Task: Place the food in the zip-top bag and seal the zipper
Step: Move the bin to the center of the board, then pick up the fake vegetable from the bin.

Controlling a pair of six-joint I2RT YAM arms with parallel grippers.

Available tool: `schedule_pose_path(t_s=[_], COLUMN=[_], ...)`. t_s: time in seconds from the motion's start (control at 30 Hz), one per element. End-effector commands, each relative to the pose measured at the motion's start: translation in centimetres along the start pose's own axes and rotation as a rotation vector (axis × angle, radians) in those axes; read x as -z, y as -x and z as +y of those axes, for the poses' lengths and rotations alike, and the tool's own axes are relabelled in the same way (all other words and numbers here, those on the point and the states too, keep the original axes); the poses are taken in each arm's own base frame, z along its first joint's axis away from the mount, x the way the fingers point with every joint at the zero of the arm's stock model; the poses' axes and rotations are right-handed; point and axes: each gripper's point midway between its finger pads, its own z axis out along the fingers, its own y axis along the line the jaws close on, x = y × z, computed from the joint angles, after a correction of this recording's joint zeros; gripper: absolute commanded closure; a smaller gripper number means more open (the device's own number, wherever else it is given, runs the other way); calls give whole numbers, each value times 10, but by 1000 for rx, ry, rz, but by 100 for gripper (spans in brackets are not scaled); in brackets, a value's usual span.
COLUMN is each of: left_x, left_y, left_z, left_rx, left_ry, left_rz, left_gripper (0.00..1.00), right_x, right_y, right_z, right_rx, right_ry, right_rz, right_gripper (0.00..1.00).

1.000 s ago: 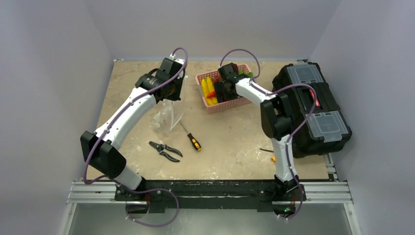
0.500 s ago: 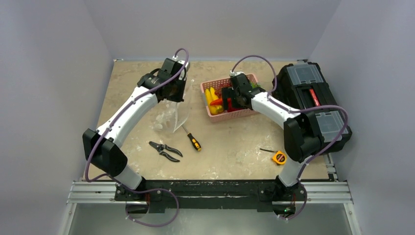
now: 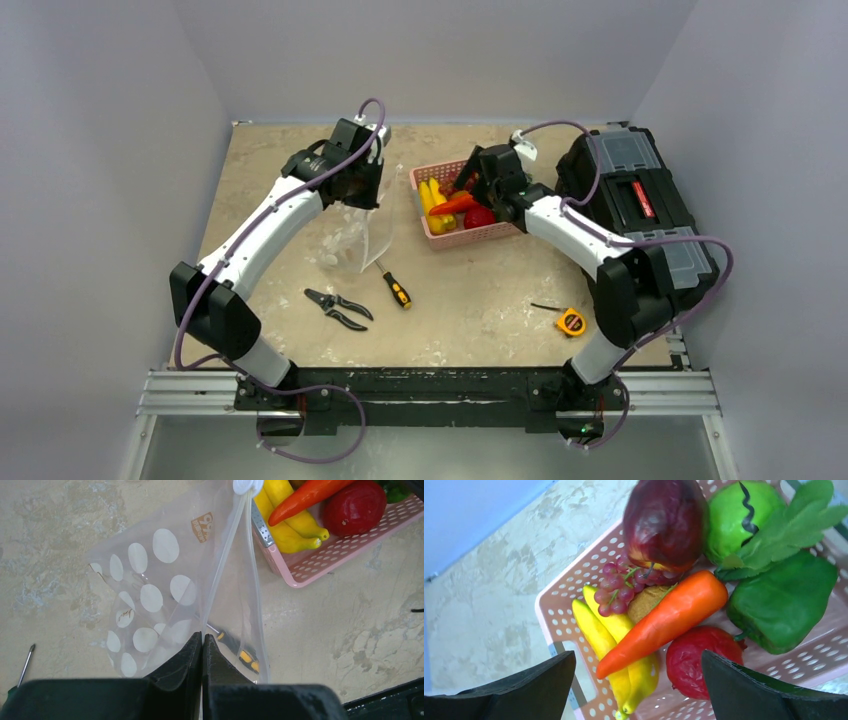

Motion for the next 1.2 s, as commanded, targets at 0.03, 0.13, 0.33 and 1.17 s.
schedule_pose_path(t_s=[0.03, 0.13, 0.33, 1.17], left_x=[5, 7, 11, 18], left_y=[10, 12, 13, 17], left_z=[-6, -7, -5, -7], left_rx=[27, 28, 27, 49], left_ry=[-36, -43, -35, -72], left_rz=[-37, -42, -56, -70], left_gripper=[100, 100, 100, 100], right_x=[-16, -23, -40, -37], right_y=[6, 6, -13, -7], right_z=[-8, -17, -31, -31], right_rx=[-371, -428, -469, -517], right_ry=[-96, -127, -179, -168], right_rz=[-95, -137, -123, -134], right_gripper=[4, 8, 20, 69])
